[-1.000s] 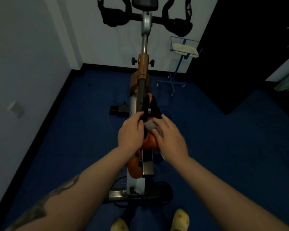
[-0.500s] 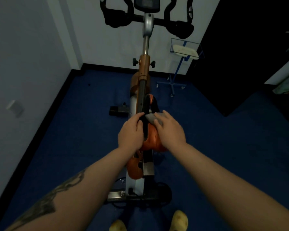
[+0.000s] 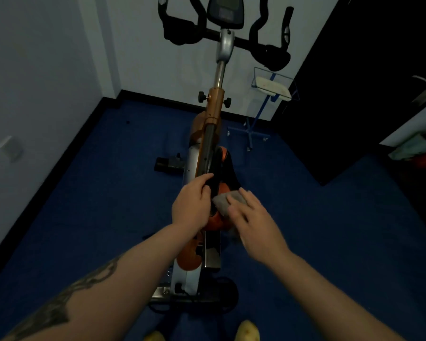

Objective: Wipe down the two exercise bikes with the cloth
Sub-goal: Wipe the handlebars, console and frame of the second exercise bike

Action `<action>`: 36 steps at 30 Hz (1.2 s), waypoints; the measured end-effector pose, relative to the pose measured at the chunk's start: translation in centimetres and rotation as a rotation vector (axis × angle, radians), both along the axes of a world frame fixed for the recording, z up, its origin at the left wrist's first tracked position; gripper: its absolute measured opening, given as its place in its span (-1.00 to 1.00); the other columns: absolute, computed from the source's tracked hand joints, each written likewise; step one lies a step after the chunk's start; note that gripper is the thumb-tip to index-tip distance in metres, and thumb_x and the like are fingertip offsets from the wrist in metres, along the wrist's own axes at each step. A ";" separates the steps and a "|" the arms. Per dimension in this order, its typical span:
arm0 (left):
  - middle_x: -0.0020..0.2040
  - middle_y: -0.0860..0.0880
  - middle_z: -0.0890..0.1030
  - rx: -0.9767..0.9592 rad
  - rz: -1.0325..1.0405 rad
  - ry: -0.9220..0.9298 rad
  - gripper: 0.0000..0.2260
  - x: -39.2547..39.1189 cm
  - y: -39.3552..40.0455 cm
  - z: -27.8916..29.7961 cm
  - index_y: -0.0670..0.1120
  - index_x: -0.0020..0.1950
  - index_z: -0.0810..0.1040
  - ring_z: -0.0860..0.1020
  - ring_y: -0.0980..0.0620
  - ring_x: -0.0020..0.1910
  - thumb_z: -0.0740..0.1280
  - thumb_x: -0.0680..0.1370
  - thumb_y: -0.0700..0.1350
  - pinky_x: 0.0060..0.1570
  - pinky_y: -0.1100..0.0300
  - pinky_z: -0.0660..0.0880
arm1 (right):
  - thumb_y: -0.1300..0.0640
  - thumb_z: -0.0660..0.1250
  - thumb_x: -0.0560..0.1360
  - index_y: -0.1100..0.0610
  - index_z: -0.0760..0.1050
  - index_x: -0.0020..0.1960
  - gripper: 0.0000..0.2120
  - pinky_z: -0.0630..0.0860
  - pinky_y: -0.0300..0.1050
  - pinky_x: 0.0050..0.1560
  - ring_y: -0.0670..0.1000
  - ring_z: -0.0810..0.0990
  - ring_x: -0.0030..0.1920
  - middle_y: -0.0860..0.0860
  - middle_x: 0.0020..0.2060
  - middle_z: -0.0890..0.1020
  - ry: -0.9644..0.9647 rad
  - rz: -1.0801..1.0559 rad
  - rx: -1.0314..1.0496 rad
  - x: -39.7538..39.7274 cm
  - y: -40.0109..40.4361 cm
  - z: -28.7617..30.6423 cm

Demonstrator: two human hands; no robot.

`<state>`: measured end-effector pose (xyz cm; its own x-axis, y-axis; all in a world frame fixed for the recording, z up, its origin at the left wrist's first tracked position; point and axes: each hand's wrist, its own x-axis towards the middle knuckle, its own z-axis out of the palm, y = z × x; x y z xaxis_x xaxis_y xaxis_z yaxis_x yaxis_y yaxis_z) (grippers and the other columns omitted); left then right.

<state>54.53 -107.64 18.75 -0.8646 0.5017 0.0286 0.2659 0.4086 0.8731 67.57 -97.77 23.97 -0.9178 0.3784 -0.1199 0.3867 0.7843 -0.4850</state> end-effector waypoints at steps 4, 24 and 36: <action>0.20 0.07 0.55 -0.081 0.035 -0.131 -0.73 -1.7 1.1 1.5 0.12 0.23 0.48 0.53 0.04 0.06 0.18 0.58 -0.11 -0.03 0.06 0.50 | -0.09 0.04 0.66 -0.07 0.25 0.50 -0.57 0.39 -0.29 0.04 -0.13 0.48 0.22 -0.03 0.34 0.49 0.127 -0.305 -0.069 -2.7 0.8 0.3; 0.13 0.00 0.49 -0.196 0.075 0.047 -0.82 -0.9 2.0 1.9 -0.01 0.18 0.42 0.45 -0.01 0.11 0.14 0.61 -0.07 0.01 -0.07 0.47 | -0.22 0.07 0.60 0.02 0.17 0.48 -0.46 0.34 -0.04 -0.07 0.18 0.50 0.19 0.14 0.26 0.52 -0.080 -0.564 -0.110 -8.2 3.0 -1.4; 0.09 0.09 0.53 -0.209 0.157 0.057 -0.82 -0.7 2.3 1.5 0.04 0.16 0.47 0.48 0.09 0.04 0.16 0.60 -0.07 -0.09 0.08 0.42 | -0.27 0.08 0.57 0.09 0.32 0.22 -0.53 0.44 -0.02 -0.07 0.07 0.48 0.08 0.06 0.13 0.51 -0.005 -0.426 -0.175 -6.0 3.6 -2.5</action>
<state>53.79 -105.31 20.25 -0.9323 0.3616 -0.0100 0.2317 0.6183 0.7510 61.56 -94.15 21.46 -0.6844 0.6954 -0.2191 0.6592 0.4617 -0.5935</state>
